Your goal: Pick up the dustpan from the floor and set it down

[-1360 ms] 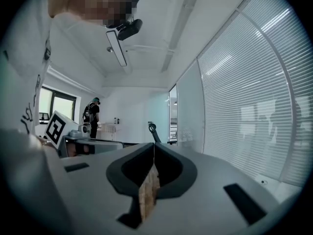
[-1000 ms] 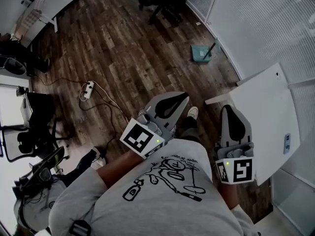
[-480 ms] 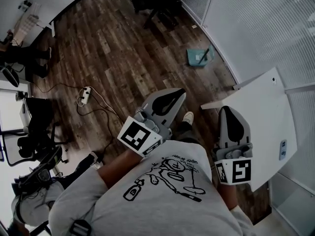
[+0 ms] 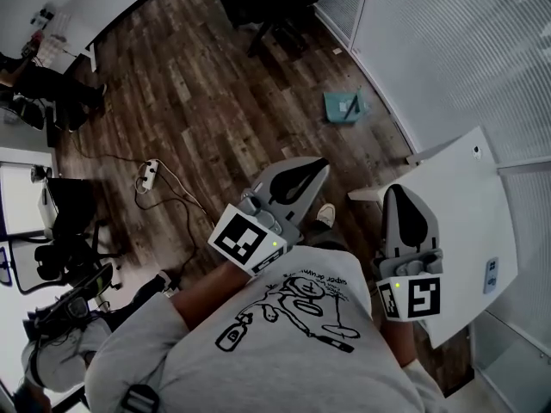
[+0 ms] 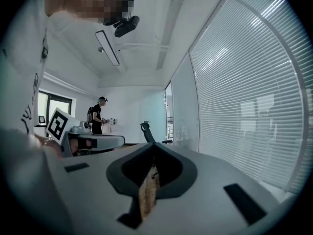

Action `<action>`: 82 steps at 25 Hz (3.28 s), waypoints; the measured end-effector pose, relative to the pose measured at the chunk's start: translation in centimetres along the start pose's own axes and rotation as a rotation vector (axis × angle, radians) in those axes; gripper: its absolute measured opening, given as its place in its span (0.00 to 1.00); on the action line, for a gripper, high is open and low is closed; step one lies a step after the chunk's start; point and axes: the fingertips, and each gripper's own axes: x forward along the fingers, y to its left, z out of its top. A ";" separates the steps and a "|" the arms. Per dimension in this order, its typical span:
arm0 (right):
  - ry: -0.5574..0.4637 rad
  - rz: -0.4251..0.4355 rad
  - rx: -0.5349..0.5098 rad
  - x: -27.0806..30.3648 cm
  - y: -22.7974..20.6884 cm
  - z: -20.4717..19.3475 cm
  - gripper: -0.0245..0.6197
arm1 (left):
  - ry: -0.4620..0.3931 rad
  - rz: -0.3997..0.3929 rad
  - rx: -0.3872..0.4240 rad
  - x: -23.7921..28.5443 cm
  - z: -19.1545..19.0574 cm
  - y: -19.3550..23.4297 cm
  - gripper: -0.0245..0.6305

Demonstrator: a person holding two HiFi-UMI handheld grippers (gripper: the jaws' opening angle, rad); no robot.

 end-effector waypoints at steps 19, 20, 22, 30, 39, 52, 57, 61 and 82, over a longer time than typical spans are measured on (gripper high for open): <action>0.001 0.024 0.012 3.8 -11.2 0.7 0.05 | 0.013 0.016 0.014 11.7 1.0 0.7 0.04; 0.003 0.027 0.012 3.7 -11.7 0.5 0.05 | 0.013 0.017 0.015 12.2 0.9 0.5 0.04; 0.006 0.027 0.012 3.6 -12.8 0.1 0.05 | 0.014 0.021 0.016 13.1 0.7 0.3 0.04; 0.013 0.051 0.020 4.7 -13.8 -0.2 0.05 | 0.024 0.036 0.014 14.1 0.5 0.7 0.04; 0.031 0.067 0.015 7.7 -13.0 -0.2 0.05 | 0.031 0.051 -0.005 14.1 0.5 3.9 0.04; 0.053 0.087 -0.002 16.4 -11.3 0.8 0.05 | 0.025 0.042 -0.020 15.3 1.8 12.1 0.04; 0.050 0.097 -0.016 20.8 -10.4 1.8 0.05 | 0.023 0.044 -0.022 15.6 2.6 16.2 0.04; 0.043 0.094 -0.027 23.9 -9.8 2.6 0.05 | 0.020 0.038 -0.030 15.9 3.2 19.3 0.04; 0.085 0.044 -0.019 30.6 -8.1 2.7 0.05 | 0.029 0.004 -0.052 15.9 4.2 26.6 0.04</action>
